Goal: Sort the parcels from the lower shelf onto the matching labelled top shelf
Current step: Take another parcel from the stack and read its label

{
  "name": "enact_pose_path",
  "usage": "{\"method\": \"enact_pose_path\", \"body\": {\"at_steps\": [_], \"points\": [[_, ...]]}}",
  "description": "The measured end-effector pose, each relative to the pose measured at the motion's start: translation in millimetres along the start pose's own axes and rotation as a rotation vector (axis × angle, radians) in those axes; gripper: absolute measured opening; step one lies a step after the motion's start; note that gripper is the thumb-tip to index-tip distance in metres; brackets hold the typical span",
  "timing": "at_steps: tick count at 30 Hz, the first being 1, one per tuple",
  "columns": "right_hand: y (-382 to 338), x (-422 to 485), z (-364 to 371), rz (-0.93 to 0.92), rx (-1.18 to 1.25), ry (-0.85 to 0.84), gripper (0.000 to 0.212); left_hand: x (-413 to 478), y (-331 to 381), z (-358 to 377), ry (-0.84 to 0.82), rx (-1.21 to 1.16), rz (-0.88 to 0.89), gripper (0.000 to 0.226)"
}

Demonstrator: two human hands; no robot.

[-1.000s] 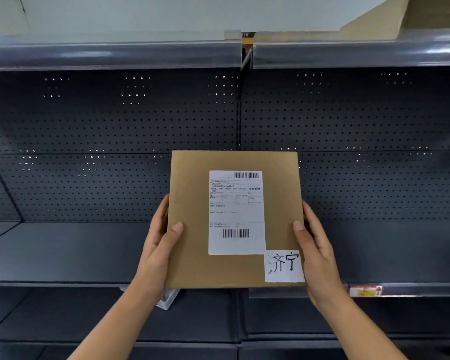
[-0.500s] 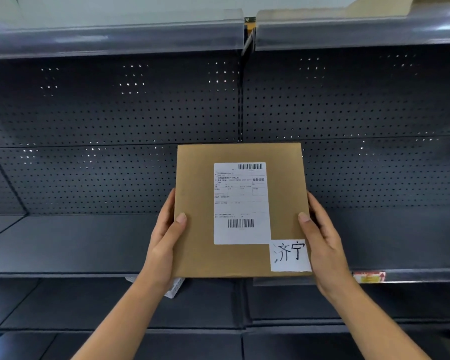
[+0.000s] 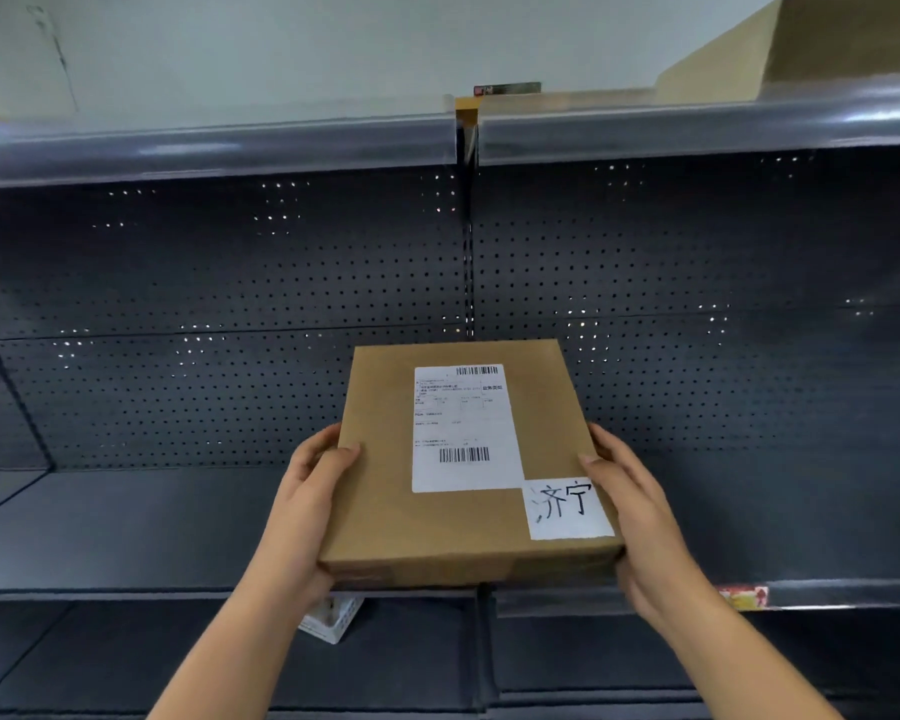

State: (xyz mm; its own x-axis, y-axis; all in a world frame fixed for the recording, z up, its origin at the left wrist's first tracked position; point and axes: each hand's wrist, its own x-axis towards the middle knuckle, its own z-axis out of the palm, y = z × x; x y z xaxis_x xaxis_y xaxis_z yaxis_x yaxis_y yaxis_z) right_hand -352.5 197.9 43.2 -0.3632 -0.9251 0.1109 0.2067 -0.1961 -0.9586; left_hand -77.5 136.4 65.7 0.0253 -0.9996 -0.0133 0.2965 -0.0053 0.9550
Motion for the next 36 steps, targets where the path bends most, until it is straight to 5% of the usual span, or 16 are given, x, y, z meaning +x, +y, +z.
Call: {"method": "enact_pose_path", "body": {"at_steps": [16,36], "points": [[-6.3,10.3,12.4,0.058,0.011,-0.095,0.041,-11.3,10.7,1.9,0.031,0.134,0.059,0.041],[5.8,-29.8,118.7,-0.213,-0.102,-0.092,0.047,-22.9,47.0,-97.5,0.013,0.098,0.075,0.053]]}}
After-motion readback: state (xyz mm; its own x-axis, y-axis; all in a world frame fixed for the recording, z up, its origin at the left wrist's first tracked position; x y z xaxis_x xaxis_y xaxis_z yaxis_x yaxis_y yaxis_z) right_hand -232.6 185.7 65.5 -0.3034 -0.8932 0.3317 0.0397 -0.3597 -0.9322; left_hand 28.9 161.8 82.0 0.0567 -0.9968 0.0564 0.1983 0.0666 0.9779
